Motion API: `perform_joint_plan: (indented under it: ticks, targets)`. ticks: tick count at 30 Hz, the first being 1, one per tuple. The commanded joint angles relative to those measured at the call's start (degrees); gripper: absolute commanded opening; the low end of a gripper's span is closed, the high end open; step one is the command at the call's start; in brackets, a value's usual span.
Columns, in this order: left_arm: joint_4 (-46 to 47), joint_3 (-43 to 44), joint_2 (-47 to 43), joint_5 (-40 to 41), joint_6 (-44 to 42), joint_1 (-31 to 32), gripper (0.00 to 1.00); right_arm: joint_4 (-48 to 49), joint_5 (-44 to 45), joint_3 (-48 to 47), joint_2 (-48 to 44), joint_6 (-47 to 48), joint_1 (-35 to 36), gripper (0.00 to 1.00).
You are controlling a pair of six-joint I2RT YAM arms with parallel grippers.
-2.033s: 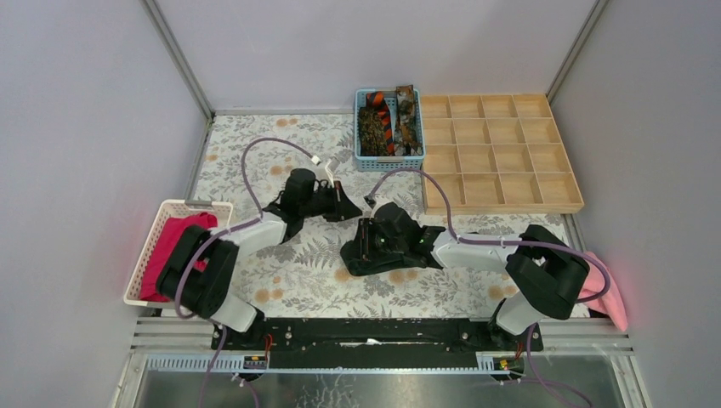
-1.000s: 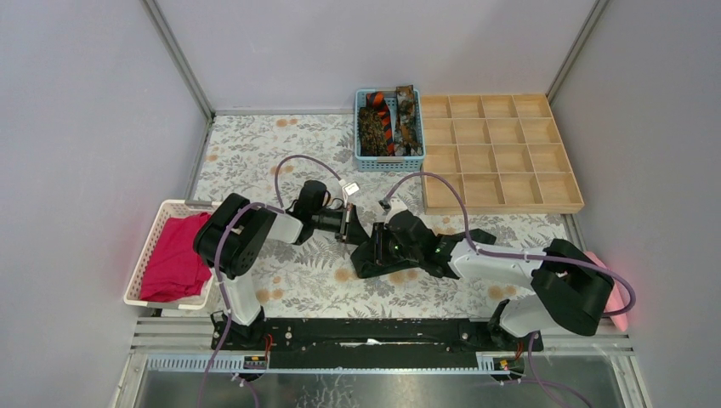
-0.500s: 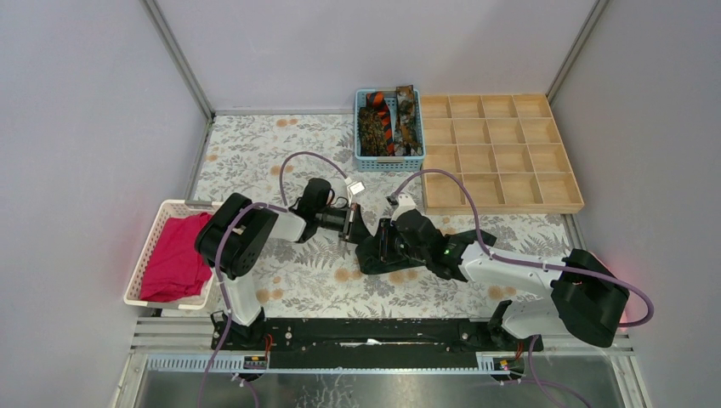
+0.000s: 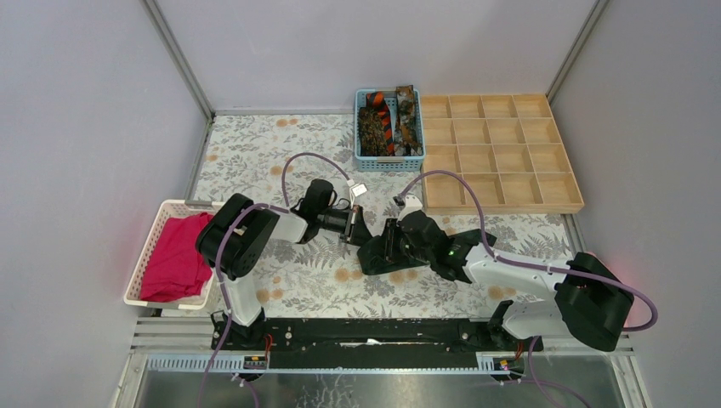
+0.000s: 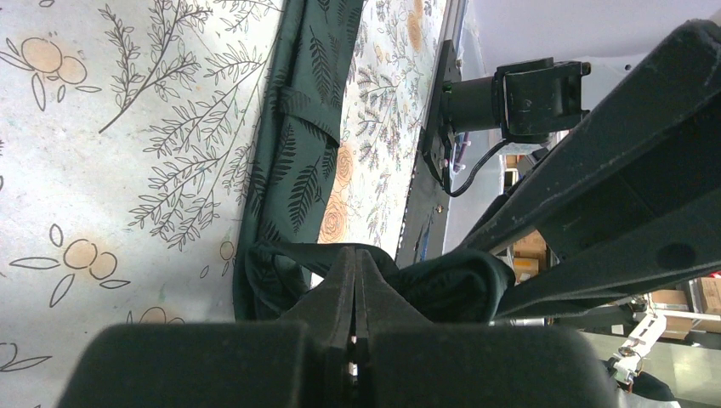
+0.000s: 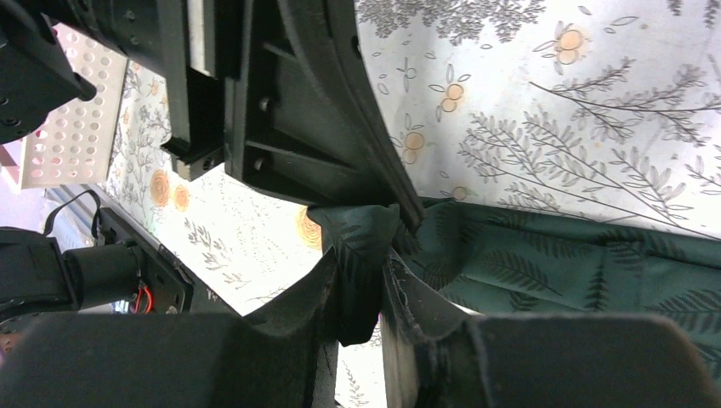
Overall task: Roll the ties
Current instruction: Roll the tie at the center of the board.
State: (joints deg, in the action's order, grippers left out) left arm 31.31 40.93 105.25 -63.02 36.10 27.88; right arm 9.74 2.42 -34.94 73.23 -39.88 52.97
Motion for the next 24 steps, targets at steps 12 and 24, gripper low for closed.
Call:
perform_joint_plan:
  ticks: [12, 24]
  targets:
    - [-2.8, 0.7, 0.5, -1.3, -2.7, 0.7, 0.0, -3.2, 6.9, 3.4, -3.6, -1.8, -3.7, 0.26]
    - [-8.2, 2.5, 0.0, 4.5, -4.6, 0.4, 0.0, 0.3, 2.9, 5.2, -3.7, -3.9, -4.1, 0.25]
